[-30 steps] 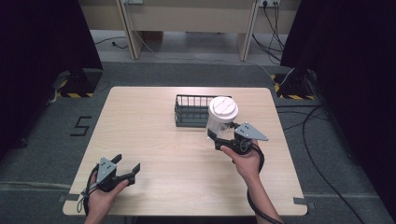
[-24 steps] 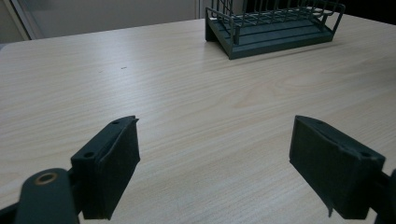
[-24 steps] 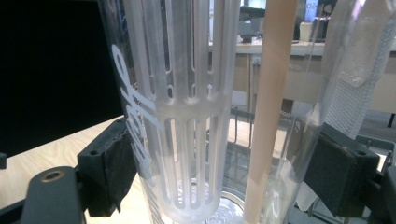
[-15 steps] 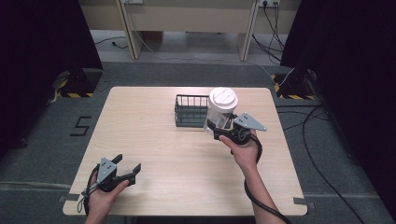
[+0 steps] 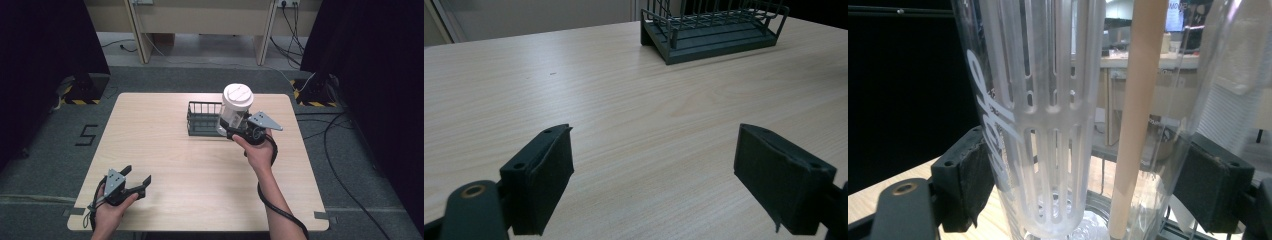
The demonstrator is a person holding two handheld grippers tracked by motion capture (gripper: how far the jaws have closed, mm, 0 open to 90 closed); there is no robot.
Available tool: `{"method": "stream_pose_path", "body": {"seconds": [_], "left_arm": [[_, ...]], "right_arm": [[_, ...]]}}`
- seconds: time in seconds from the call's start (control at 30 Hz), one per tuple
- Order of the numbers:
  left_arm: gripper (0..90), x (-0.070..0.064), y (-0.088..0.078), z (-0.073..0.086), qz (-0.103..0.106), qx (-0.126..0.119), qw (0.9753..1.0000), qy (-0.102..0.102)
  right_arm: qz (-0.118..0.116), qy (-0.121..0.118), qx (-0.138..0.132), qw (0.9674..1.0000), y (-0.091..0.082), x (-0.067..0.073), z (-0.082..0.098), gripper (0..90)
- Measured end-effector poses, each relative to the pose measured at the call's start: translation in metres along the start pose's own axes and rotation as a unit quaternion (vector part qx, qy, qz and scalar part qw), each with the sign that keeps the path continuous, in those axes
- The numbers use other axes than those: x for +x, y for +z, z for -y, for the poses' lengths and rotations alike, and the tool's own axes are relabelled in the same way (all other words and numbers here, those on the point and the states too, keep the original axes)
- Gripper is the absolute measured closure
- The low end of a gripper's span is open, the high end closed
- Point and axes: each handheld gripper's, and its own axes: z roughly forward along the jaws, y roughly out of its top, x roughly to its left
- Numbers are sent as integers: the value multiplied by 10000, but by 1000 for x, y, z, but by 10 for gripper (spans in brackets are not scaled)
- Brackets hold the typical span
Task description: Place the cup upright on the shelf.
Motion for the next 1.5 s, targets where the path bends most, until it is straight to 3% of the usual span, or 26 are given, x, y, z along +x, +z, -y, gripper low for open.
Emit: {"method": "stream_pose_path", "body": {"seconds": [0.33,0.93,0.97,1.03,1.5], "left_arm": [[154,0,0,0,8,-21,10000,-28],[154,2,0,1,-11,-23,9999,-107],[154,3,1,0,-34,-53,10000,-28],[154,2,0,1,1,-22,9999,-104],[154,1,0,0,37,-37,9999,-105]], "right_arm": [[25,33,45,10000,15,-6,-5,190],[308,5,149,9994,42,-26,-15,190],[333,-18,158,9993,46,-28,-16,189],[355,-29,169,9992,50,-29,-17,189],[493,68,346,9982,78,-37,-8,189]]}}
